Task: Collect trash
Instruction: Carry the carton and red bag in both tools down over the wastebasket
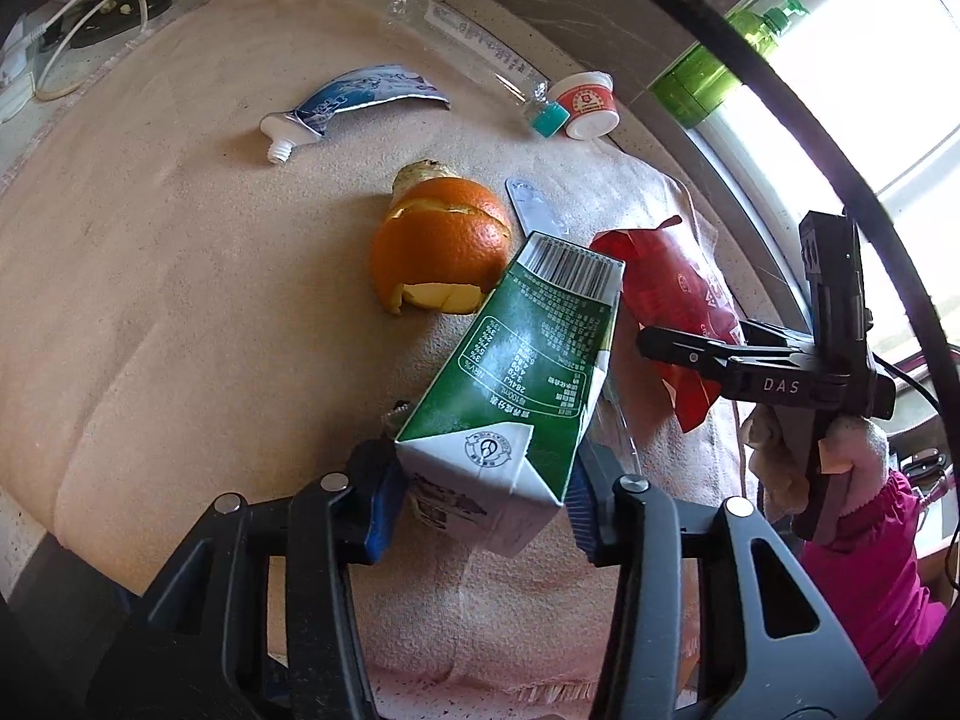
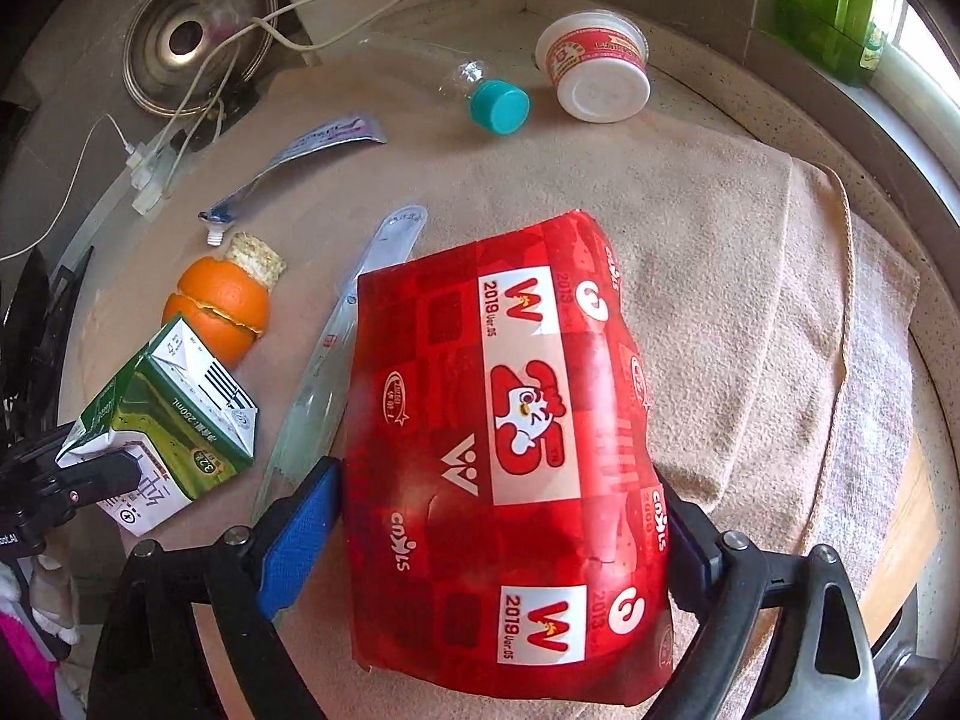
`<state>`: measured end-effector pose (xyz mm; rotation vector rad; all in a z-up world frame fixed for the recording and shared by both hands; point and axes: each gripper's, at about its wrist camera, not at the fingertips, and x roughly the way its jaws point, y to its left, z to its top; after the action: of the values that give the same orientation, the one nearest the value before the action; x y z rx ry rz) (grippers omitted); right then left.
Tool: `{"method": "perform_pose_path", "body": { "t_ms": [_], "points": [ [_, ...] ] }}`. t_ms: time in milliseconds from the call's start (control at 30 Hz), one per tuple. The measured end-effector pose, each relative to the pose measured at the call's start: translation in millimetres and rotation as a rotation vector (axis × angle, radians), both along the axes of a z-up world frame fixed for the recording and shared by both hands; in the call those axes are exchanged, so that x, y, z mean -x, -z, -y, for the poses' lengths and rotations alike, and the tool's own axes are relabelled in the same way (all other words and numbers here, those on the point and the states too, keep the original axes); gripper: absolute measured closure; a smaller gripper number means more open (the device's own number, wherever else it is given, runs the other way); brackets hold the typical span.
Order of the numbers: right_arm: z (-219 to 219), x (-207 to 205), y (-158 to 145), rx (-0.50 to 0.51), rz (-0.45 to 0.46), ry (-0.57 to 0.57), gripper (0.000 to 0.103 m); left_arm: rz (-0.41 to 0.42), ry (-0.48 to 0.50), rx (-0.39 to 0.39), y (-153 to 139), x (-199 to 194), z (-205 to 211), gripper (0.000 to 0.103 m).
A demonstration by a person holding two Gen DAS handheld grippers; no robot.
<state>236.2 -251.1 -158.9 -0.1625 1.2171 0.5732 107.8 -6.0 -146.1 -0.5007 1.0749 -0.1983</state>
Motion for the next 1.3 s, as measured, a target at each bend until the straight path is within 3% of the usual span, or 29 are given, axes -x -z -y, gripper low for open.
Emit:
{"method": "perform_pose_path", "body": {
  "t_ms": [367, 633, 967, 1300],
  "points": [
    [23, 16, -11, -0.106, -0.005, 0.036, 0.021, 0.045, -0.008, -0.012, -13, 14, 2, 0.063],
    [32, 36, -34, -0.163, 0.02, 0.065, 0.021, 0.082, -0.041, 0.011, -27, 36, -11, 0.063],
    [15, 98, -64, -0.181, 0.067, 0.047, 0.021, 0.11, -0.04, -0.004, -43, 88, -44, 0.063],
    [-29, 169, -81, -0.229, 0.067, 0.008, 0.021, 0.112, -0.088, -0.02, -42, 150, -87, 0.063]
  ]
}}
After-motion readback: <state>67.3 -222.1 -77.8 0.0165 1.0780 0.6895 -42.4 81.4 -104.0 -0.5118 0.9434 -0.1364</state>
